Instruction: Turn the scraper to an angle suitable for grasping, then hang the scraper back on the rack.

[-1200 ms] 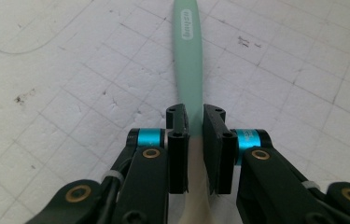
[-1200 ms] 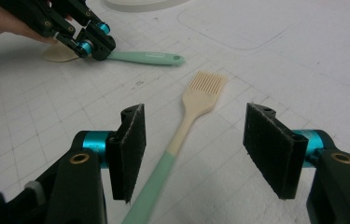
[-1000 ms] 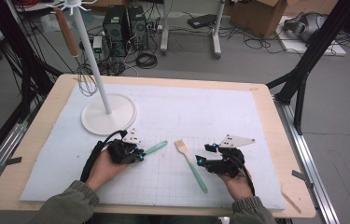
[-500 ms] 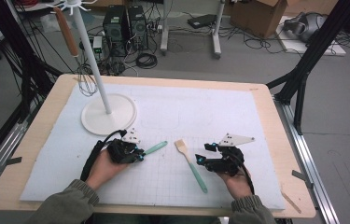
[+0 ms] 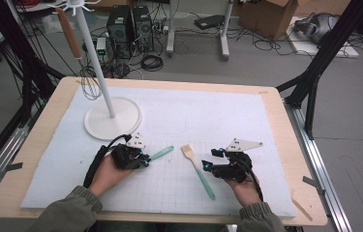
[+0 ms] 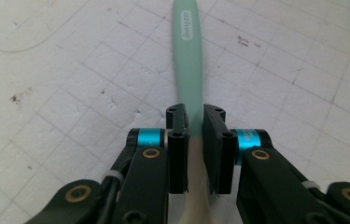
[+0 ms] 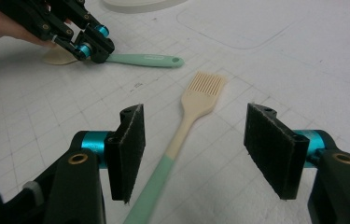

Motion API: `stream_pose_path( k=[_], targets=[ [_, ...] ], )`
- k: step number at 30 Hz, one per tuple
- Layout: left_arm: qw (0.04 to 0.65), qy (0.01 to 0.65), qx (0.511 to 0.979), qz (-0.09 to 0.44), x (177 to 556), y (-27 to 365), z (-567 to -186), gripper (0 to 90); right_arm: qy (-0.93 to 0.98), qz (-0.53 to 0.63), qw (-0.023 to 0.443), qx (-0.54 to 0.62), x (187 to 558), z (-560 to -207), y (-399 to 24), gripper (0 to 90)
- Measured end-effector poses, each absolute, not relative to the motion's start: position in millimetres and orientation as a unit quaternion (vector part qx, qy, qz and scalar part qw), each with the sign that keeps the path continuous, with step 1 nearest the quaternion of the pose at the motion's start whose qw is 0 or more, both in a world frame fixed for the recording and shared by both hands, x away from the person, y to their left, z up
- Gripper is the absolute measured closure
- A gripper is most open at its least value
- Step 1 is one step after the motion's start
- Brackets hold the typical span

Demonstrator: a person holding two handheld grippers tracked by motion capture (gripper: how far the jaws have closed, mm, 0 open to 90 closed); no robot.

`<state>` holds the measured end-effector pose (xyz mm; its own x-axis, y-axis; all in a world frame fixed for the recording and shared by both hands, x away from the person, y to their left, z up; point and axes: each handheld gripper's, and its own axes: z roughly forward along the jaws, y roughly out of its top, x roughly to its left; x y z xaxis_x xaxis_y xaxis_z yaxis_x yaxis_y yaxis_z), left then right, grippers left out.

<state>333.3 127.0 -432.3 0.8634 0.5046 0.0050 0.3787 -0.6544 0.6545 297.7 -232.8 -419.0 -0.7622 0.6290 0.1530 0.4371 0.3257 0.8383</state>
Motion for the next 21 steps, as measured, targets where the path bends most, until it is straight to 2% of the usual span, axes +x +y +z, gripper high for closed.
stream_pose_path(
  k=[10,21],
  targets=[
    [0.336,0.244,0.904,0.096,332.8,126.8,-431.6,80.2,0.806,0.481,0.100,0.330,296.8,-418.3,-232.2,37.8],
    [0.350,0.242,0.900,0.097,332.9,130.4,-422.0,80.2,0.795,0.494,0.088,0.340,296.8,-414.7,-226.4,33.5]
  ],
)
